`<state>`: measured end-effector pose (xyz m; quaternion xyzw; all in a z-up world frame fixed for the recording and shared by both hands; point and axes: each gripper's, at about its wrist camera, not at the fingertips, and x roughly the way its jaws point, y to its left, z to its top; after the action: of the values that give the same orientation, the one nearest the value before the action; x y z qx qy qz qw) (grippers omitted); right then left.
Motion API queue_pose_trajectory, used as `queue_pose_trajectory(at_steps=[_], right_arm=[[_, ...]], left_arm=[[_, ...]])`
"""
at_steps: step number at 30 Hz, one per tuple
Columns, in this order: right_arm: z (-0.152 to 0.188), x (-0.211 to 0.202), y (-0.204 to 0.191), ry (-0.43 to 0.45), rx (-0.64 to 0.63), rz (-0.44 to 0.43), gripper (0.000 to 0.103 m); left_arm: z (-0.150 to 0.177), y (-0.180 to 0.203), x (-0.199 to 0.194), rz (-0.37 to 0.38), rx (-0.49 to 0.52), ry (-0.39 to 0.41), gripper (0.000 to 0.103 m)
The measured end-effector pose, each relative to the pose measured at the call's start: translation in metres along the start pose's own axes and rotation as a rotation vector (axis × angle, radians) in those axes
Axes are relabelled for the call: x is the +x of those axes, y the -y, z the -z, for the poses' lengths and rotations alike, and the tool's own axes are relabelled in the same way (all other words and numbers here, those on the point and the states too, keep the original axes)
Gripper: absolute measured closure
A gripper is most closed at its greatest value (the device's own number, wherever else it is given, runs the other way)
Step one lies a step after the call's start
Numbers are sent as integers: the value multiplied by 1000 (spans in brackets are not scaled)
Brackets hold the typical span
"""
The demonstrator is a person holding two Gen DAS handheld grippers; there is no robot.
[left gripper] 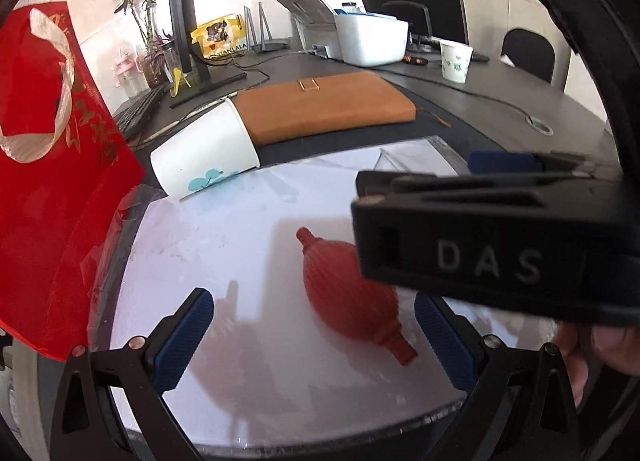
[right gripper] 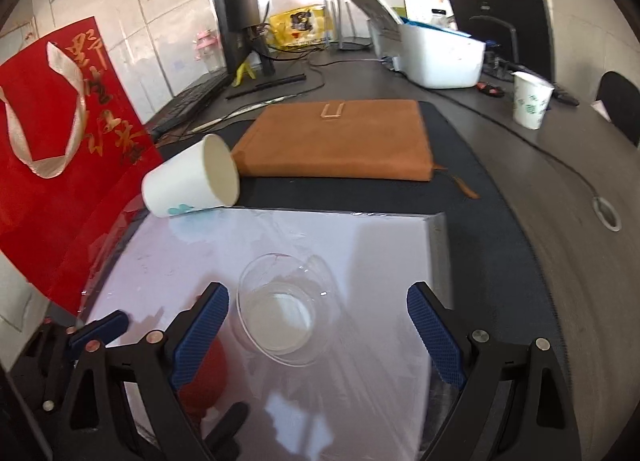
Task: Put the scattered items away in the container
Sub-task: 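Grasp the red bulb with the left tool while the right tool grasps the clear lid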
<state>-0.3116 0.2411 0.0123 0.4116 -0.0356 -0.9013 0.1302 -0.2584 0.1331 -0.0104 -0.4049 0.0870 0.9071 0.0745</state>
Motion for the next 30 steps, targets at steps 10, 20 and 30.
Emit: queue_pose_trajectory(at_steps=[10, 20, 30], right_arm=[[5, 21, -6, -21, -1, 16, 9], [5, 18, 2, -11, 31, 15, 9], [5, 17, -1, -4, 27, 104, 42]], left_arm=[[0, -18, 15, 67, -98, -60, 0], [0, -20, 14, 66, -105, -59, 0], [0, -18, 12, 43, -93, -52, 0]])
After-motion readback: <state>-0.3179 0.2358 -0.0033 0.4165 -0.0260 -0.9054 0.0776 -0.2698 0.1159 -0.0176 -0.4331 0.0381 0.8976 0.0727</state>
